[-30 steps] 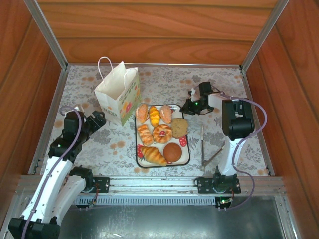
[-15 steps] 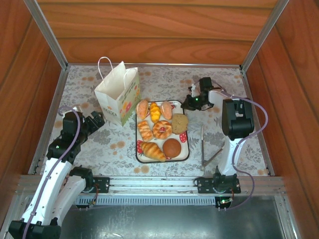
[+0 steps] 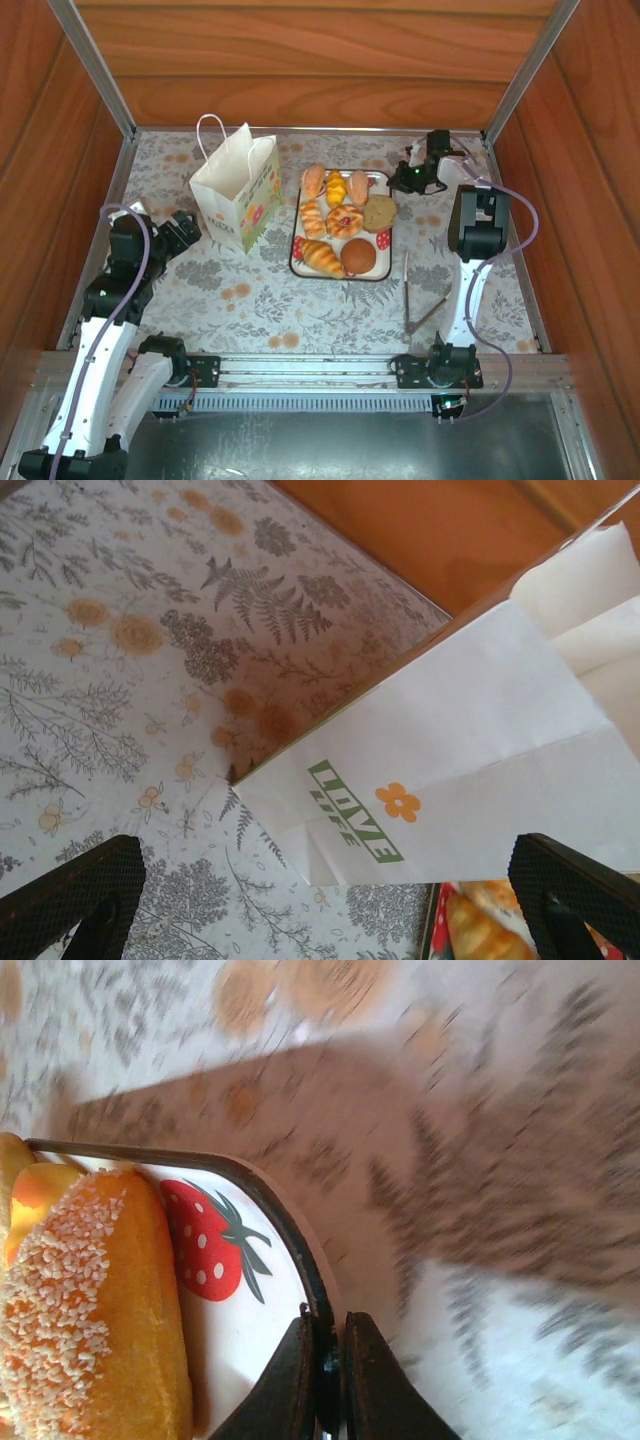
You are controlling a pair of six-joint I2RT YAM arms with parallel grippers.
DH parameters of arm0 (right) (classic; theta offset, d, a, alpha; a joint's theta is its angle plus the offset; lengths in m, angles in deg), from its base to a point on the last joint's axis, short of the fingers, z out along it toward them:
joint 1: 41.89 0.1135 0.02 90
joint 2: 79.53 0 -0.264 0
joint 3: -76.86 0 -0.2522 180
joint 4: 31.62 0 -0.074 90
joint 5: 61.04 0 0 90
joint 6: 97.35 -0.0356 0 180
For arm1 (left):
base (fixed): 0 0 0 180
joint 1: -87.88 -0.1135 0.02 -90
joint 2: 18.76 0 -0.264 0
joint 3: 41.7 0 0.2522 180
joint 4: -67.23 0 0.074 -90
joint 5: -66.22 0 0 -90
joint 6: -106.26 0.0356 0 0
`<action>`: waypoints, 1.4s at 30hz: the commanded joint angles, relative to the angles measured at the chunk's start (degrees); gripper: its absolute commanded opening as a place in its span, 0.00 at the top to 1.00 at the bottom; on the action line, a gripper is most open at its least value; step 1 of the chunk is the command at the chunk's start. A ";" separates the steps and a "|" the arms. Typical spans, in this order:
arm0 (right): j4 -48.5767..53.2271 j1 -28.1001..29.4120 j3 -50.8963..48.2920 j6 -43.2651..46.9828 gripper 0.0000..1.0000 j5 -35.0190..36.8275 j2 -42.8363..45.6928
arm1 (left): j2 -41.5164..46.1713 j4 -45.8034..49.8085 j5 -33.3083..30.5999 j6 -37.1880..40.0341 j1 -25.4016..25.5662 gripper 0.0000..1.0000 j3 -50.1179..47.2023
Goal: Place the fake bread into the paper bag
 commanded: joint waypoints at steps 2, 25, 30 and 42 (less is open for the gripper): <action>4.92 -1.65 6.15 1.13 0.99 0.48 -3.60 | -1.31 2.09 0.51 5.46 -0.93 0.00 4.08; -10.74 -3.27 -24.86 -9.18 0.41 10.78 37.01 | -39.31 23.62 8.75 30.26 -2.51 0.00 47.94; -22.59 -3.09 -41.56 -21.43 0.39 0.50 52.10 | -48.71 23.67 15.54 29.38 -4.34 0.06 53.10; 7.03 -2.92 -51.17 -20.22 0.30 11.93 69.41 | -59.64 23.70 21.64 29.56 -4.76 0.46 57.13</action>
